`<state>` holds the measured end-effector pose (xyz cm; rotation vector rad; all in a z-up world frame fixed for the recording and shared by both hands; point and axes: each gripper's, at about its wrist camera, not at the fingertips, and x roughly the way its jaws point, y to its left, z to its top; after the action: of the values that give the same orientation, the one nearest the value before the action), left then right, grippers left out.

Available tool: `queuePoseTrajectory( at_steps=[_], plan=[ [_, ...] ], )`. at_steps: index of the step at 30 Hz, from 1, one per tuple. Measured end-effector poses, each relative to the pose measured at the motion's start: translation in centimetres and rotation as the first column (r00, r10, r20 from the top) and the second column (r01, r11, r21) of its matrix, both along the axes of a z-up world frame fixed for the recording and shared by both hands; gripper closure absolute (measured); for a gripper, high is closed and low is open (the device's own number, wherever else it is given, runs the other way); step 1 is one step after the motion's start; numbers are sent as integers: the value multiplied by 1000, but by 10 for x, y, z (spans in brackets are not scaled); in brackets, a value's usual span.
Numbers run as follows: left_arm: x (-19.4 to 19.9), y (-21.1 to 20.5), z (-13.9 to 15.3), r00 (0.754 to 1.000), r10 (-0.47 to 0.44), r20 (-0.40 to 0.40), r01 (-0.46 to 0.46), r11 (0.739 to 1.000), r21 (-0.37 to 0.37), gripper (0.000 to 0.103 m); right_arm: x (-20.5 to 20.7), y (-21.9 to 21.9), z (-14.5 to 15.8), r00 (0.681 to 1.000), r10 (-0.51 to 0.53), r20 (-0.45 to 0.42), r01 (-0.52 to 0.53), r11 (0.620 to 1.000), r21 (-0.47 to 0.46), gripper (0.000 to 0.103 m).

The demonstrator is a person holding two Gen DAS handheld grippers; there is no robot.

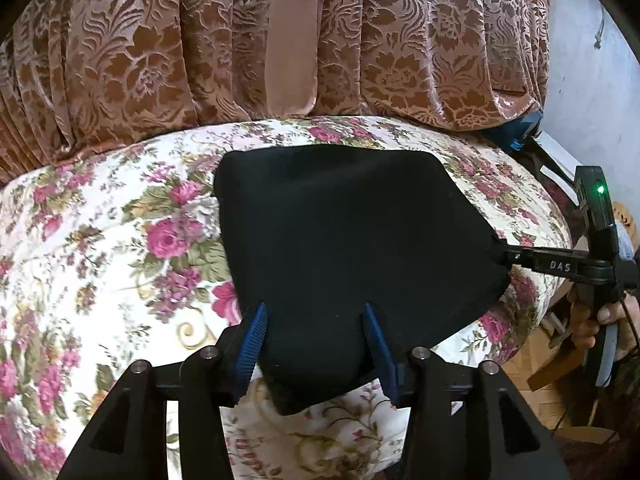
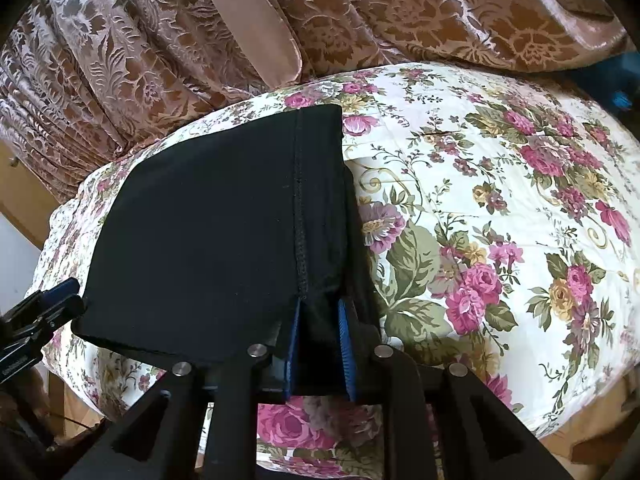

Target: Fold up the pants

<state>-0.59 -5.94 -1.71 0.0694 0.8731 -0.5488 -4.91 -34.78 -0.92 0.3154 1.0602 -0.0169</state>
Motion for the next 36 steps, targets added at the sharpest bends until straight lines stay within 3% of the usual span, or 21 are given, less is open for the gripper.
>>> queuePoseTrajectory(
  at_steps=[4,7,10,15,18,20,24,27,29,30,32,34,36],
  plan=[
    [0,16,11,1000,11,27,-10,1000,-23,48,-1,-4,10,1000,-11,28,11,1000,15,54],
    [2,24,14,997,34,68,-35,999,17,47,2,-9,16,999,-13,45,12,999,32,53],
    [10,31,11,995,66,70,-69,997,39,38,12,-15,16,998,-15,57,9,996,94,38],
    [24,40,0,997,71,10,-71,997,-6,25,38,-17,5,999,4,41,-9,991,133,36],
    [43,48,-13,994,63,-86,-73,990,-119,19,55,-21,-6,999,27,21,-31,983,182,32],
    [66,55,-31,980,35,-196,-83,967,-240,17,67,-24,-15,999,49,-6,-46,979,200,32],
    [99,56,-61,943,-9,-333,-119,924,-364,18,86,-32,-36,995,90,-43,-75,958,277,27],
    [116,50,-81,911,-77,-405,-119,891,-437,19,96,-40,-51,992,113,-57,-86,932,351,24],
    [123,43,-92,893,-116,-435,-120,871,-477,33,101,-42,-63,988,141,-65,-102,904,416,26],
    [124,41,-93,891,-140,-431,-105,862,-497,39,103,-42,-68,986,154,-67,-110,892,438,29],
    [122,37,-91,909,-158,-386,-72,852,-518,56,104,-41,-71,984,170,-54,-128,884,449,45],
    [120,38,-84,920,-170,-354,-49,844,-534,64,103,-39,-65,984,179,-23,-149,880,451,58],
    [121,41,-73,926,-184,-330,-33,829,-558,68,103,-33,-52,982,189,10,-174,883,437,62]
  ],
)
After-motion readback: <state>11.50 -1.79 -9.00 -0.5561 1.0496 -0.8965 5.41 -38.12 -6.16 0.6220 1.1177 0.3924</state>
